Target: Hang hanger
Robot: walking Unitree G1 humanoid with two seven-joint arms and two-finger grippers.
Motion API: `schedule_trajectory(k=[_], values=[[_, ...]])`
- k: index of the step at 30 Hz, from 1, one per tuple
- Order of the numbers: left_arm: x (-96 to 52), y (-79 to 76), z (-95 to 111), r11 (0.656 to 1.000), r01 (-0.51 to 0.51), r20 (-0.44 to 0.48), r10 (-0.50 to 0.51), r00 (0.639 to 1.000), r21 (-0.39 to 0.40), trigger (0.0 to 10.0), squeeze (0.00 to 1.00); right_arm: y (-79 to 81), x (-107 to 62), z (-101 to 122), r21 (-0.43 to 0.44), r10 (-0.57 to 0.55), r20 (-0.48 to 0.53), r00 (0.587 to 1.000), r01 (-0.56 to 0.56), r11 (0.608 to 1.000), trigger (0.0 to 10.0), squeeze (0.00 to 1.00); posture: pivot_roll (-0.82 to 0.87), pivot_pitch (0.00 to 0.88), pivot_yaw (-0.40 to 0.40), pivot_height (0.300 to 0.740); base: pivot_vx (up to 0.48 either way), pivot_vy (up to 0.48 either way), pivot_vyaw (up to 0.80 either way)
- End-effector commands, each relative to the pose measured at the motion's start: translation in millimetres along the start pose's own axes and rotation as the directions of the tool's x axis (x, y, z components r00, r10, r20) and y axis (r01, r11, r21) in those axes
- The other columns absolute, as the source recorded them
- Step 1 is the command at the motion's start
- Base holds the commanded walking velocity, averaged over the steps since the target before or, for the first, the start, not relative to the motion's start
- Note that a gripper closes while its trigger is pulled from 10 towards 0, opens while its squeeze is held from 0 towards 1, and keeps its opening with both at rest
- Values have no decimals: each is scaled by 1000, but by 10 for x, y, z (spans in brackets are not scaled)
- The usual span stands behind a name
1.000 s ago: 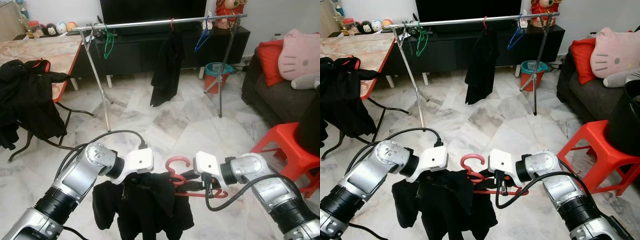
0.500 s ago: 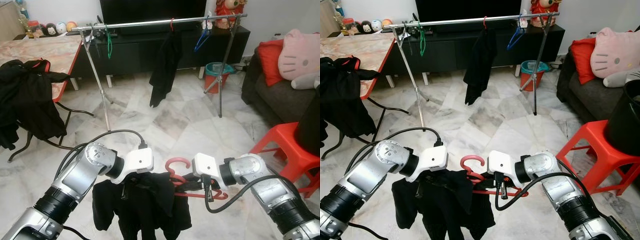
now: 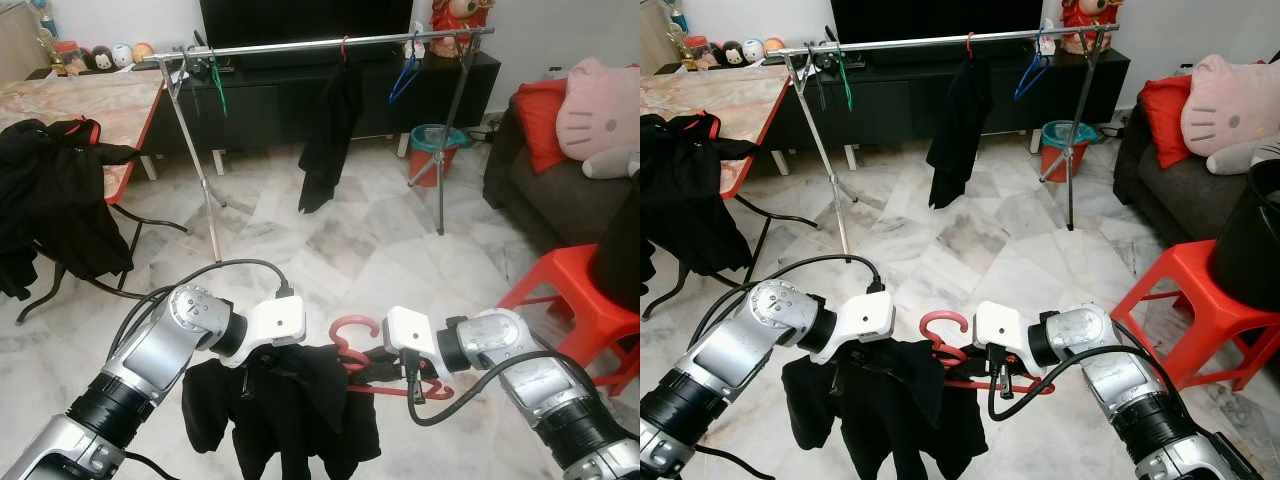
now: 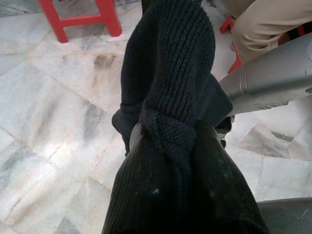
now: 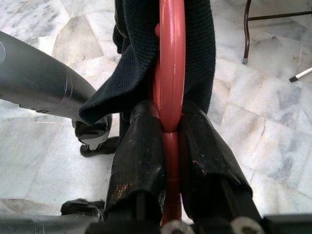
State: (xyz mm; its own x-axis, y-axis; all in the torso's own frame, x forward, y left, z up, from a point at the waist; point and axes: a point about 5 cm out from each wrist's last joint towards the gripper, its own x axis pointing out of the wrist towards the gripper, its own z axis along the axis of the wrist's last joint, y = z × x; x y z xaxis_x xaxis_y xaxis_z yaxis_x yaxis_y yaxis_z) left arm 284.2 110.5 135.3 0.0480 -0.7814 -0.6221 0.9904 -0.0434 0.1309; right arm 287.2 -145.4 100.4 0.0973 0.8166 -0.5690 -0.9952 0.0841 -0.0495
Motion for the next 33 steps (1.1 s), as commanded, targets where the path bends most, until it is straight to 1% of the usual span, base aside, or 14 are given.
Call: schedule_trajectory(k=[1, 9, 16, 21, 24, 28, 32, 33], values=[[-38, 92, 139, 998, -44, 49, 42, 998, 39, 10000, 1000, -38, 16, 53, -16, -22, 14, 1000, 22, 1000, 0, 0, -71, 8, 29, 732, 0, 0, 0], [-49, 117, 156, 998, -55, 53, 53, 997, 39, 10000, 1000, -66, 28, 52, -17, -54, 18, 998, 54, 998, 0, 0, -71, 6, 29, 732, 0, 0, 0], [-94, 158, 165, 996, -84, 53, 82, 995, 41, 10000, 1000, -86, 43, 65, -14, -83, 33, 996, 83, 996, 0, 0, -69, 7, 28, 732, 0, 0, 0], [-110, 179, 179, 995, -94, 56, 92, 994, 44, 10000, 1000, -105, 47, 50, -8, -116, 30, 993, 116, 993, 0, 0, -70, 7, 27, 732, 0, 0, 0], [-133, 202, 188, 992, -115, 58, 112, 992, 46, 10000, 1000, -122, 43, 26, 7, -155, 33, 987, 154, 988, 0, 0, -71, 5, 26, 732, 0, 0, 0], [-157, 225, 193, 990, -135, 60, 132, 989, 48, 10000, 1000, -120, 36, -2, 21, -176, 35, 984, 175, 984, 0, 0, -71, 5, 24, 732, 0, 0, 0], [-202, 281, 208, 980, -192, 75, 189, 979, 44, 10000, 1000, -143, 32, -13, 33, -212, 39, 976, 211, 977, 0, 0, -71, 5, 24, 732, 0, 0, 0], [-238, 324, 204, 969, -246, 81, 242, 967, 40, 10000, 1000, -168, 27, -19, 42, -250, 42, 967, 248, 968, 0, 0, -71, 2, 22, 732, 0, 0, 0]])
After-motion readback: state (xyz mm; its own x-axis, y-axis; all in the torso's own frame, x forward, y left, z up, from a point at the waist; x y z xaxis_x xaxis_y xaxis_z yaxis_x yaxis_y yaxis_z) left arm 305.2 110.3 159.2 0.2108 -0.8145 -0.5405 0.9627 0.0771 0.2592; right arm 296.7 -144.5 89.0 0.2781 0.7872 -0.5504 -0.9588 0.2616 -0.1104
